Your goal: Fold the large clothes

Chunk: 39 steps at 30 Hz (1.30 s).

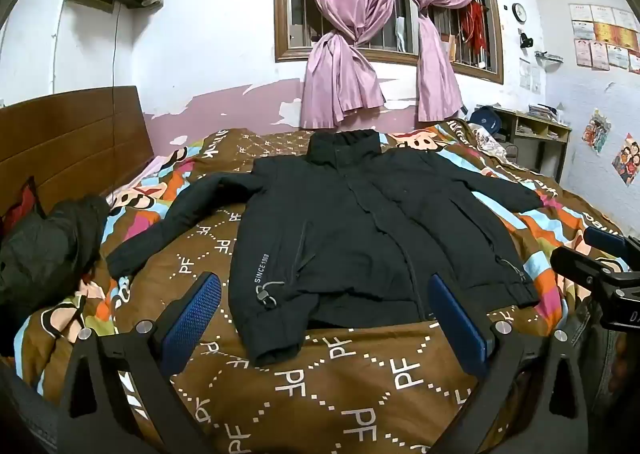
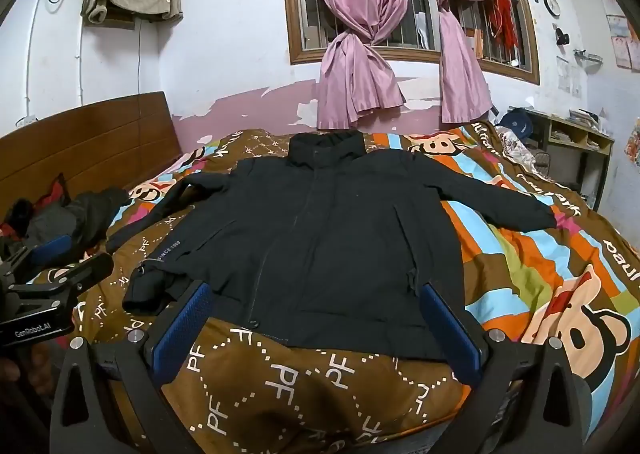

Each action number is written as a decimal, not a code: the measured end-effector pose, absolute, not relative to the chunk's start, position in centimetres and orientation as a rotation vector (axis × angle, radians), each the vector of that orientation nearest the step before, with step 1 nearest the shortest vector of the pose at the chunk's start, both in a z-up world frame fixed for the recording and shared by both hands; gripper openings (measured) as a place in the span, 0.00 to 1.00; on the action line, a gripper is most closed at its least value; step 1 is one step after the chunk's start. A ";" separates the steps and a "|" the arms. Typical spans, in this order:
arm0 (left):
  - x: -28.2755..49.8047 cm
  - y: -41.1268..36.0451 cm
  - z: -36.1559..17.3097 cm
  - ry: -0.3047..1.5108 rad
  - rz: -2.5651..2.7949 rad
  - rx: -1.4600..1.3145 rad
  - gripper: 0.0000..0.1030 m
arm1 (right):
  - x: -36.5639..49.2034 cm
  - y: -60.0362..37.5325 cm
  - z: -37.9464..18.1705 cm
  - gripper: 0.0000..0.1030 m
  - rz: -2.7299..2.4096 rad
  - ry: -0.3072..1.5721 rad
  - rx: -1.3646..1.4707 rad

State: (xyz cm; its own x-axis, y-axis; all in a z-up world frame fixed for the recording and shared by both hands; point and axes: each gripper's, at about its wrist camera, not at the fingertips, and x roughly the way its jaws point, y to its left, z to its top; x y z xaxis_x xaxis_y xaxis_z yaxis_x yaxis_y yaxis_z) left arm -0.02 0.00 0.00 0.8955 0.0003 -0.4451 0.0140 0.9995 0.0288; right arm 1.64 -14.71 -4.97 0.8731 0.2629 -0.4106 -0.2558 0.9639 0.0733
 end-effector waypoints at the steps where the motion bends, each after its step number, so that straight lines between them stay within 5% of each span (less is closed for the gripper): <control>1: 0.0 0.0 0.0 0.461 -0.007 0.032 0.98 | 1.7 -14.7 -5.0 1.00 0.271 0.433 0.017; 39: 0.0 -0.2 -0.2 0.466 -0.010 0.036 0.98 | 1.8 -14.9 -5.2 1.00 0.272 0.443 0.026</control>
State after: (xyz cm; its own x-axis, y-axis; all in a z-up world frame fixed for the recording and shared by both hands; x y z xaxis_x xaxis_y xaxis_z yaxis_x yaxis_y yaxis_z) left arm -0.04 -0.25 -0.21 0.8932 -0.0015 -0.4497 0.0180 0.9993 0.0324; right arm 1.76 -14.90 -5.24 0.8680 0.2655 -0.4195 -0.2543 0.9635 0.0837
